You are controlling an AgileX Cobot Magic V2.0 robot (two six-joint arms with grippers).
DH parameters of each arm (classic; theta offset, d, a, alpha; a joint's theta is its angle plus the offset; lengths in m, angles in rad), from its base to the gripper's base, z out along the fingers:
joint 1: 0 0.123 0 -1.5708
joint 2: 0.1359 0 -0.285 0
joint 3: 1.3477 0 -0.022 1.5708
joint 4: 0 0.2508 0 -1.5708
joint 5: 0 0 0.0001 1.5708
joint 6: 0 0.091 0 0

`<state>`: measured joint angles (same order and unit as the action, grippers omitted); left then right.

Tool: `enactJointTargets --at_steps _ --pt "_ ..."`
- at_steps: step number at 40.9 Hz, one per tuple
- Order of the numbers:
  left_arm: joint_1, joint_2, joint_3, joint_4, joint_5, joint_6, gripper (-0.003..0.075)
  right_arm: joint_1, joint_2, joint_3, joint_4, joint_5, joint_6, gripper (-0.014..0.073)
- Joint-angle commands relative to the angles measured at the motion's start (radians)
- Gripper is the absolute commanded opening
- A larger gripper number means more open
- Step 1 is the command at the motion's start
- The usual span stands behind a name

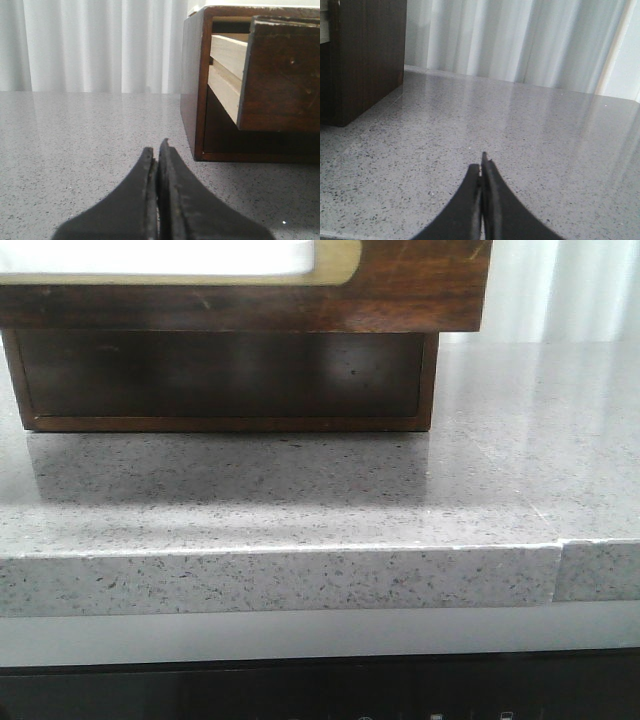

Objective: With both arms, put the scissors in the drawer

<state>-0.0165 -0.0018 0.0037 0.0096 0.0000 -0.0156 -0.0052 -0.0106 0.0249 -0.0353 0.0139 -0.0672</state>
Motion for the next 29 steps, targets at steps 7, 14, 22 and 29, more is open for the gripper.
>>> enactJointTargets --at_steps 7,14,22,29 --pt "-0.001 -0.021 0.026 -0.010 -0.083 -0.009 -0.0020 0.008 -0.017 0.002 0.009 -0.069 0.000 -0.0069" --pt "-0.001 -0.021 0.026 -0.010 -0.083 -0.009 -0.0020 0.008 -0.017 0.002 0.035 -0.064 0.001 -0.0069" --pt "-0.001 -0.021 0.026 -0.010 -0.083 -0.009 -0.0020 0.008 -0.017 0.002 0.111 -0.063 0.001 -0.0069" --pt "-0.001 -0.021 0.026 -0.010 -0.083 -0.009 -0.0020 0.008 -0.017 0.002 0.109 -0.064 0.001 -0.0069"
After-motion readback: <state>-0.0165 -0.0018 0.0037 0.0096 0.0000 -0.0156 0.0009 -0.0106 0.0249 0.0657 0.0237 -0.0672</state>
